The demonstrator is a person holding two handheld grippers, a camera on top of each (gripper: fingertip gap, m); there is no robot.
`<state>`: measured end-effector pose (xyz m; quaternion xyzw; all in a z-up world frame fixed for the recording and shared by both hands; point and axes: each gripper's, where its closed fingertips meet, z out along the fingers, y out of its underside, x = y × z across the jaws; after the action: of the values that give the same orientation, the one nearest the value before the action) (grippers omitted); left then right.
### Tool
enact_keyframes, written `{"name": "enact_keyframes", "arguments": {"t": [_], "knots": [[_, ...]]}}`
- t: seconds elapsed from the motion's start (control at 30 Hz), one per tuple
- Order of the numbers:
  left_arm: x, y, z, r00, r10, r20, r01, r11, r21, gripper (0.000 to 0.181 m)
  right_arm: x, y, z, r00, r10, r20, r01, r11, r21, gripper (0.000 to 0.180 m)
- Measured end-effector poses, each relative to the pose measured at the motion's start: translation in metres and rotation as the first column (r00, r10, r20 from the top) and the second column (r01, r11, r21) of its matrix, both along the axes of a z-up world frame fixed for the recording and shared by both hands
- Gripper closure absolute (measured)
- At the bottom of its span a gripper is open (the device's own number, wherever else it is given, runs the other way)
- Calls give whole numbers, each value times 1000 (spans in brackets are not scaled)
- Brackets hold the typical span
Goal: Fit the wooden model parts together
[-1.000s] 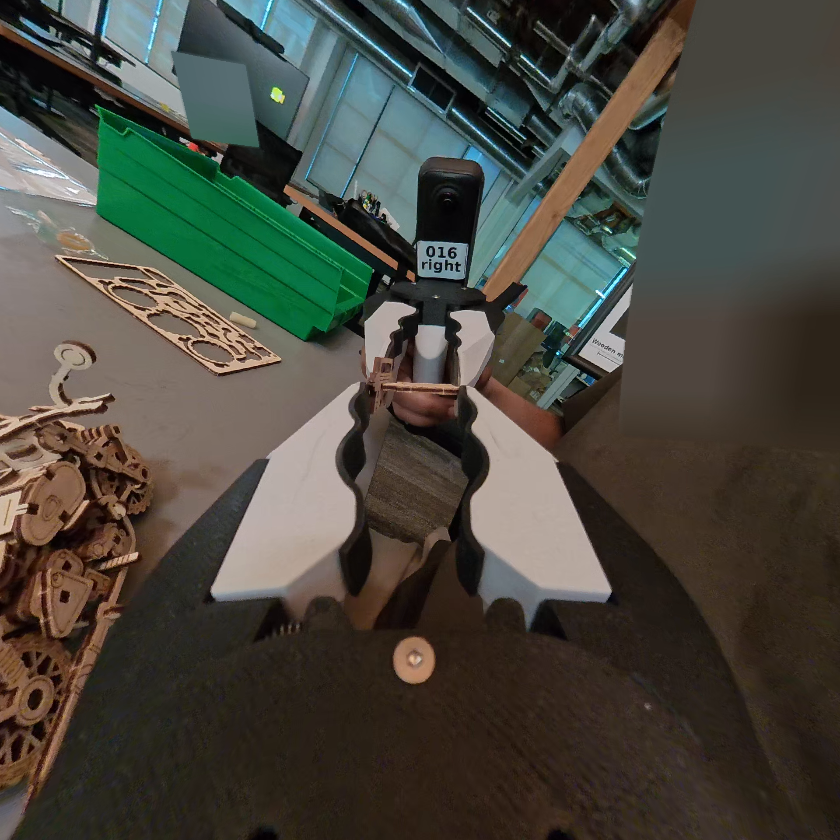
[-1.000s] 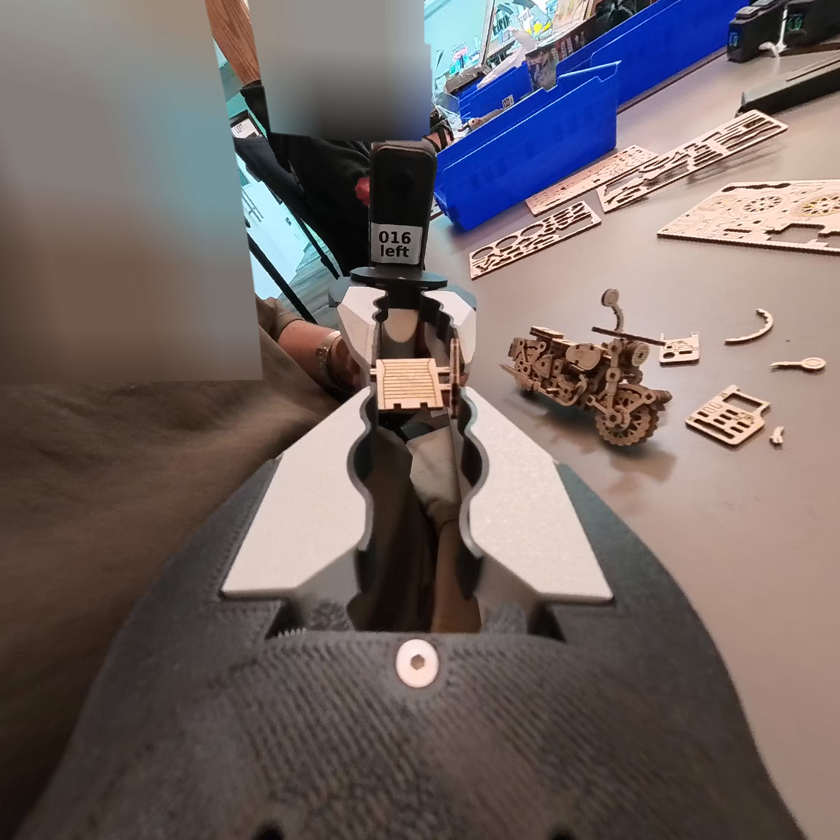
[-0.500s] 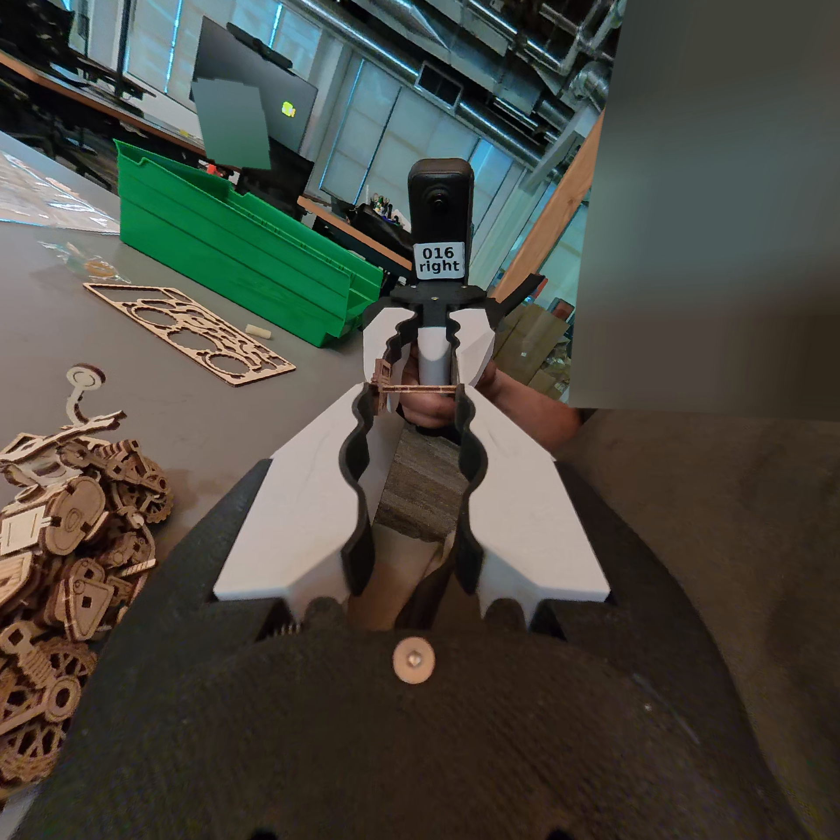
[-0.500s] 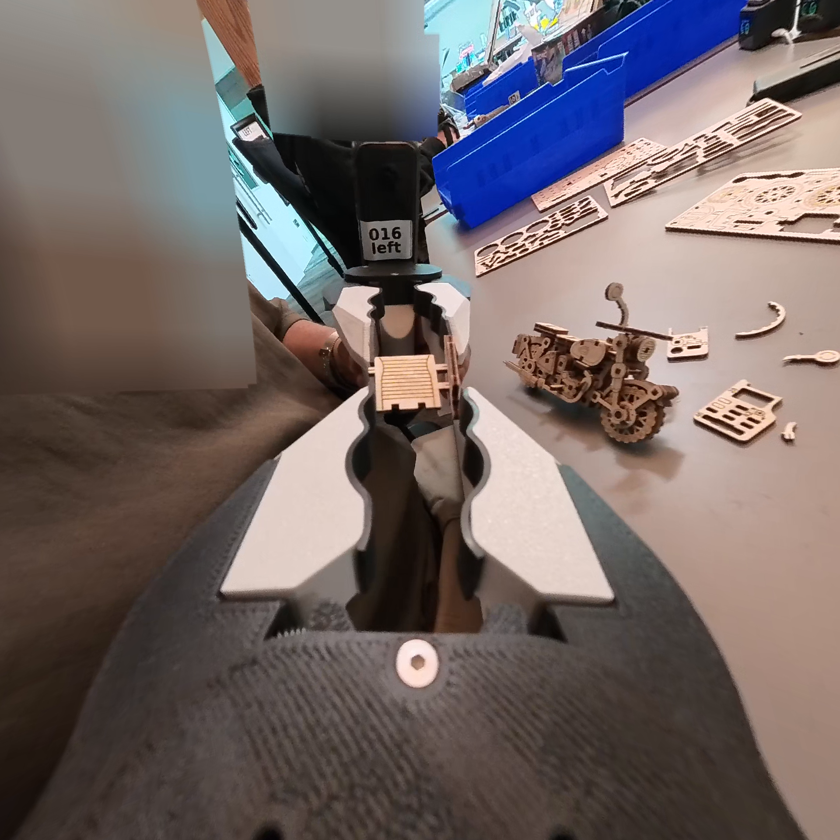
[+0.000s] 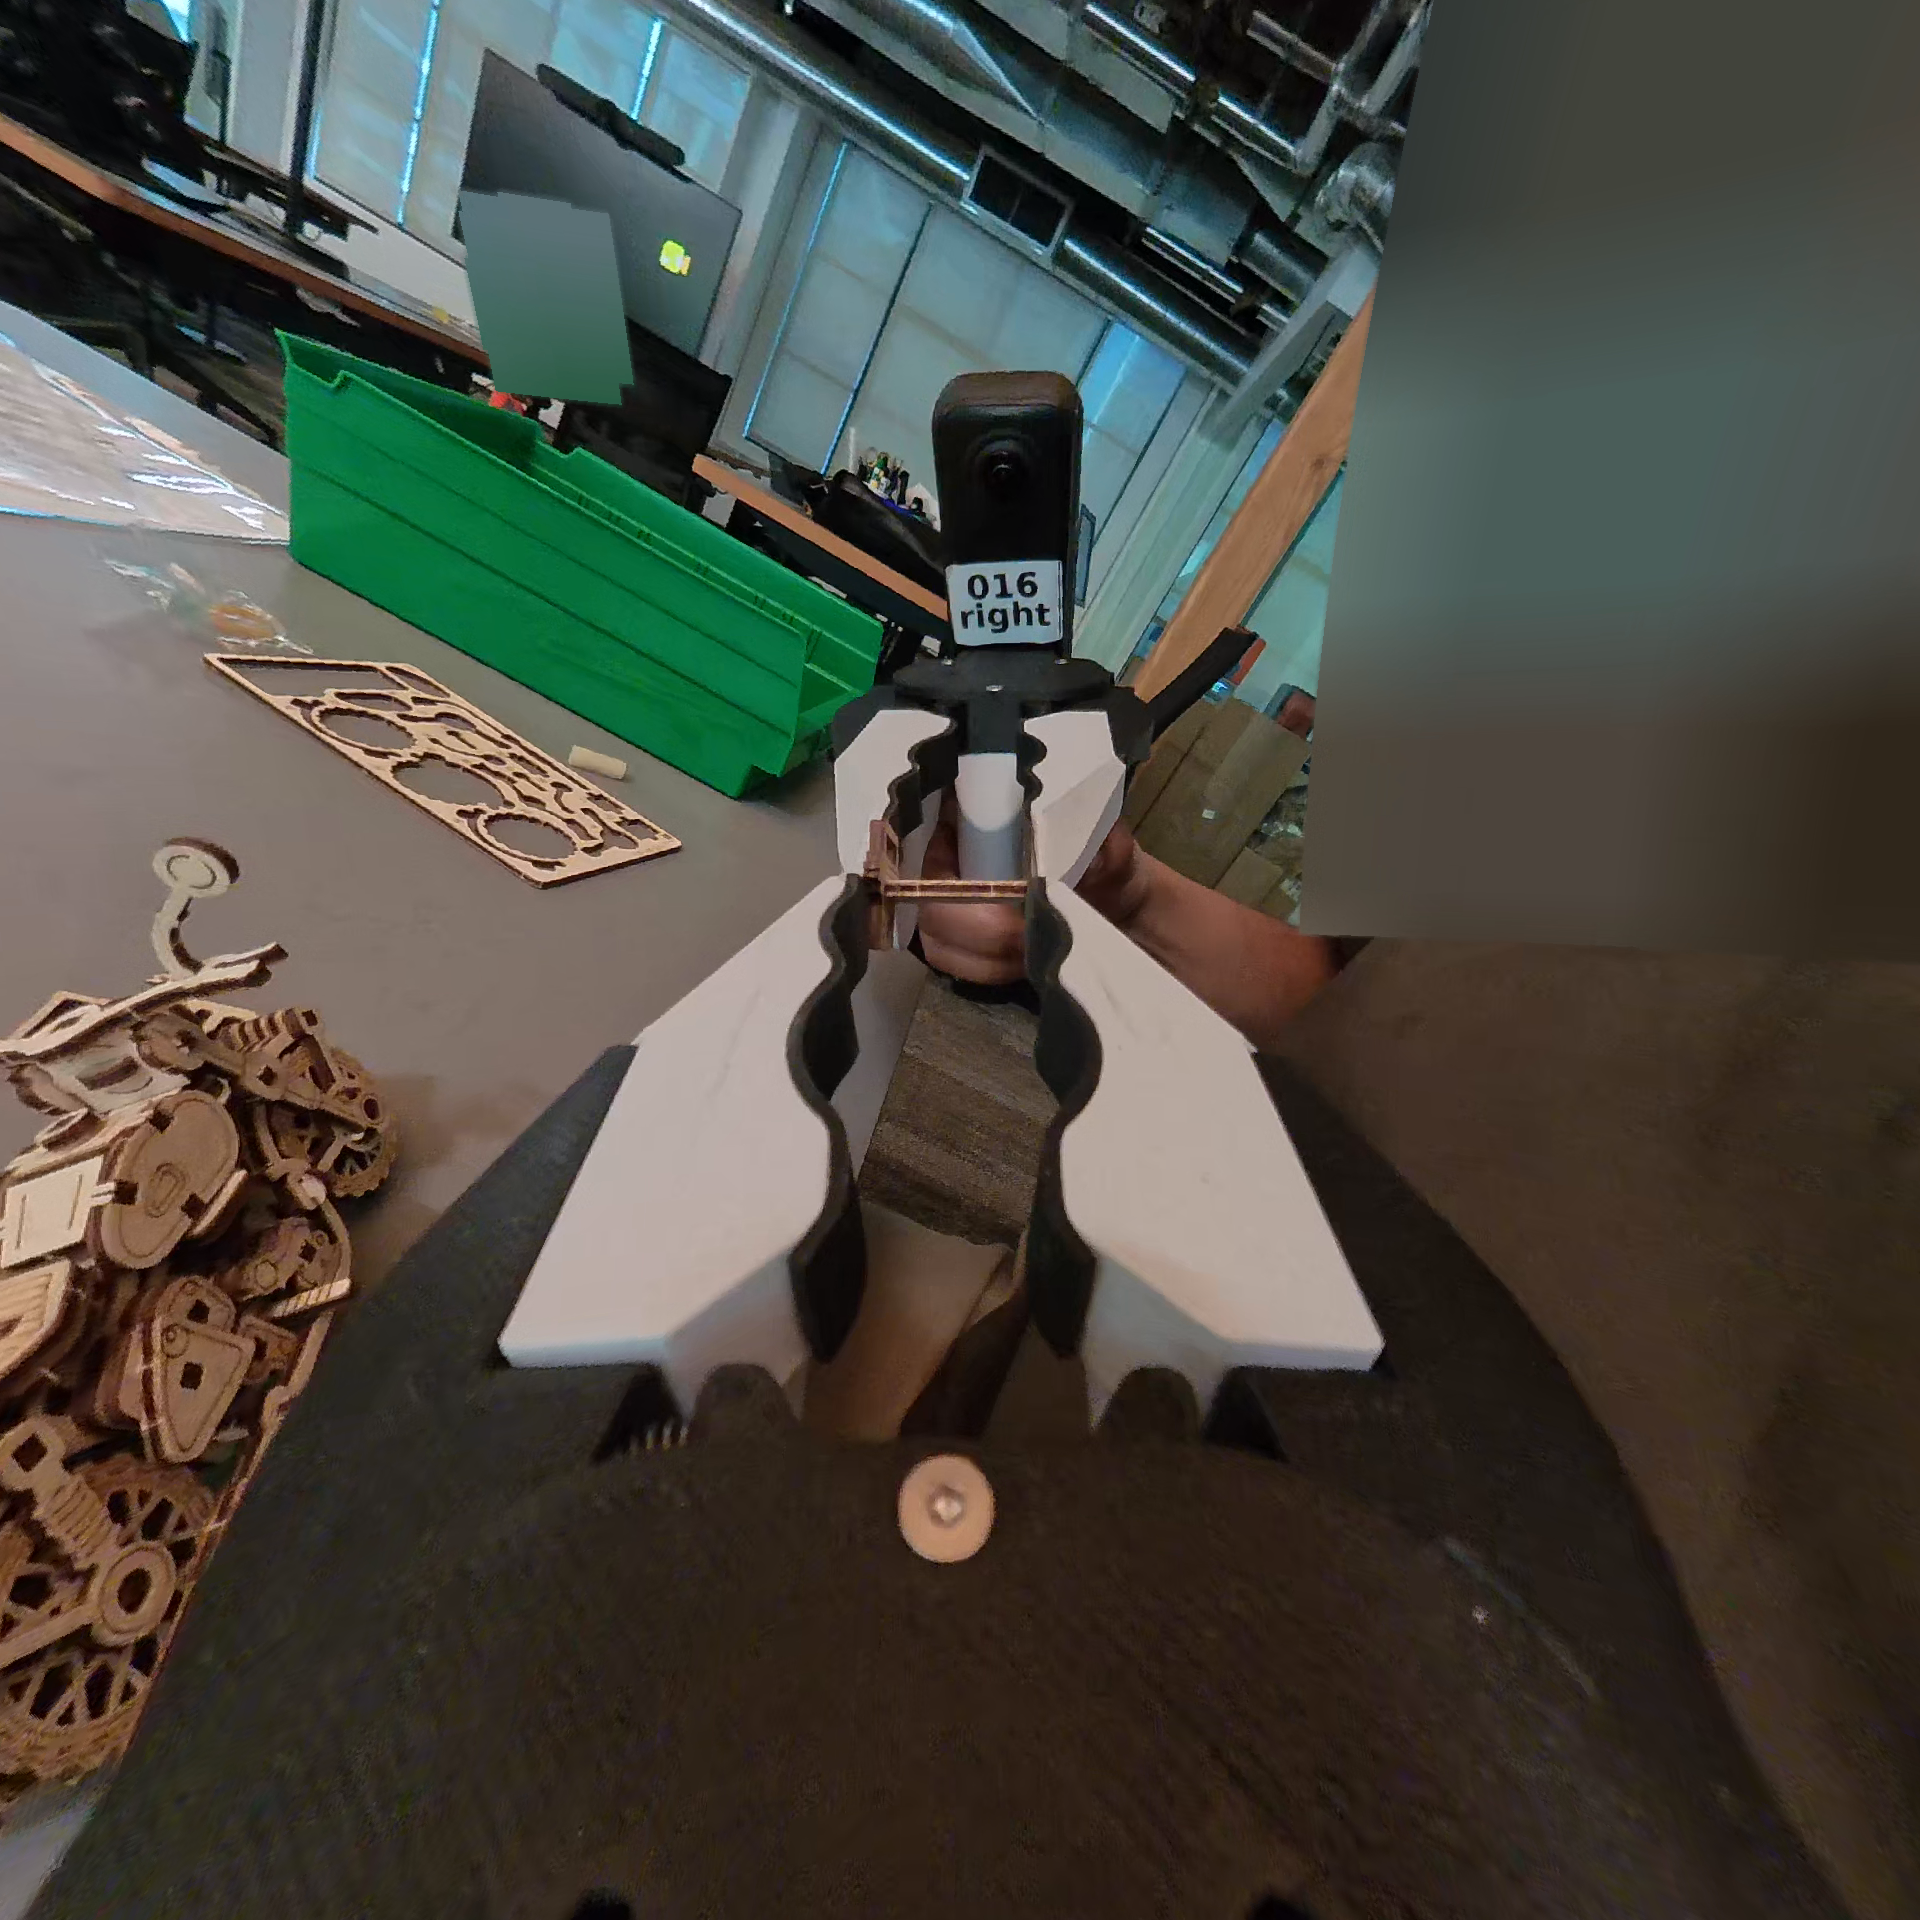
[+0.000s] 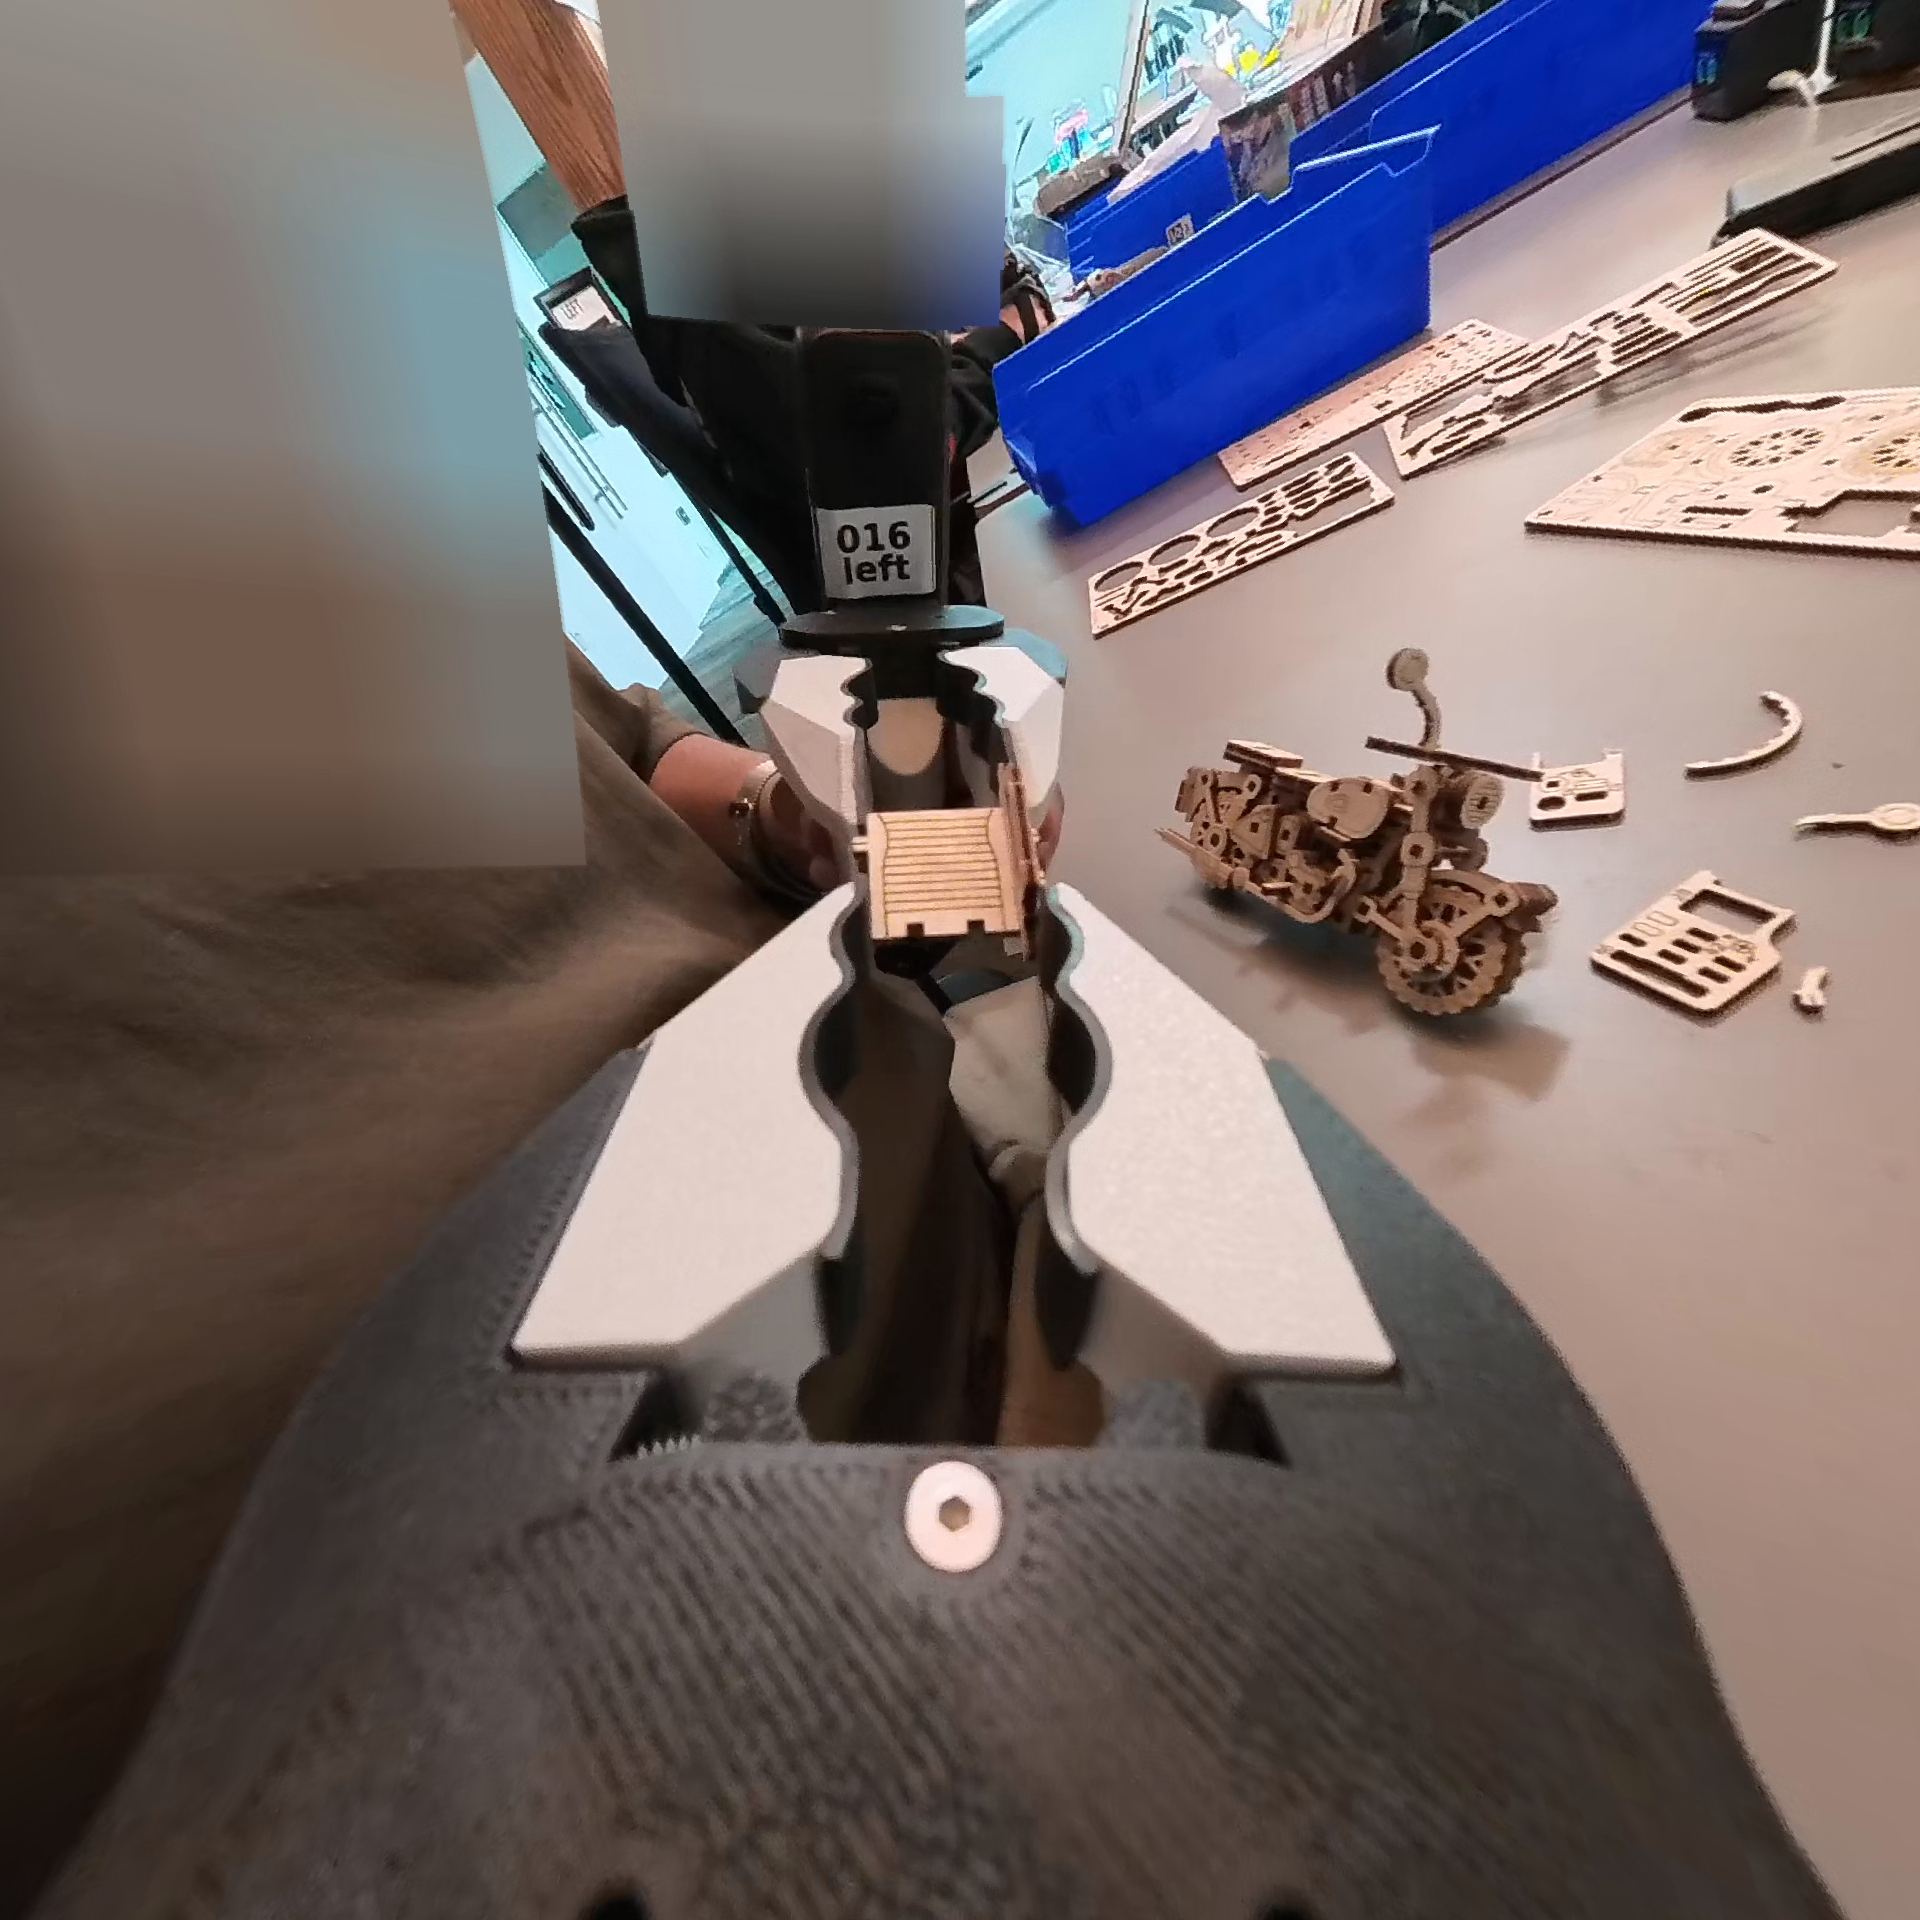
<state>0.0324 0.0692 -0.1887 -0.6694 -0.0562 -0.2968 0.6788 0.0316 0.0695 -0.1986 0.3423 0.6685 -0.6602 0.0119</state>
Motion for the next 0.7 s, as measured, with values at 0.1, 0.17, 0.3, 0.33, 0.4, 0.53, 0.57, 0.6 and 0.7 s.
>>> {"name": "enact_keyframes", "arguments": {"t": [0.1, 0.17, 0.3, 0.33, 0.4, 0.53, 0.57, 0.6, 0.7], "knots": [[-1, 0, -1, 1000, 2, 8, -2, 1000, 3, 152, -1, 1, 0, 1000, 0, 3, 0, 1000, -15, 148], [-1, 1, -2, 1000, -6, 28, 6, 1000, 1, 152, -2, 1, -1, 1000, -2, -3, 2, 1000, -11, 148], [-6, 1, -3, 997, -5, 72, 5, 1000, -1, 153, -4, 10, 10, 1000, -19, -17, 17, 996, -90, 148], [-6, 1, -2, 997, -4, 74, 4, 1000, 1, 152, -5, 13, 11, 1000, -29, -11, 28, 993, -111, 148], [-6, 2, -3, 997, -1, 72, 1, 1000, -3, 151, -7, 16, 10, 999, -38, -2, 37, 993, -116, 148], [-4, 4, -7, 997, -7, 78, 9, 1000, -23, 149, -6, 11, 6, 1000, -23, 3, 23, 994, -106, 148], [-4, 4, -7, 997, -6, 78, 8, 1000, -25, 150, -5, 9, 6, 1000, -16, 7, 17, 994, -107, 148], [-4, 4, -8, 997, -3, 79, 5, 1000, -27, 151, -5, 8, 5, 1000, -10, 14, 12, 994, -110, 148], [-4, 4, -8, 997, -5, 82, 8, 1000, -26, 160, -5, 3, 3, 999, 3, 44, 3, 991, -136, 148]]}}
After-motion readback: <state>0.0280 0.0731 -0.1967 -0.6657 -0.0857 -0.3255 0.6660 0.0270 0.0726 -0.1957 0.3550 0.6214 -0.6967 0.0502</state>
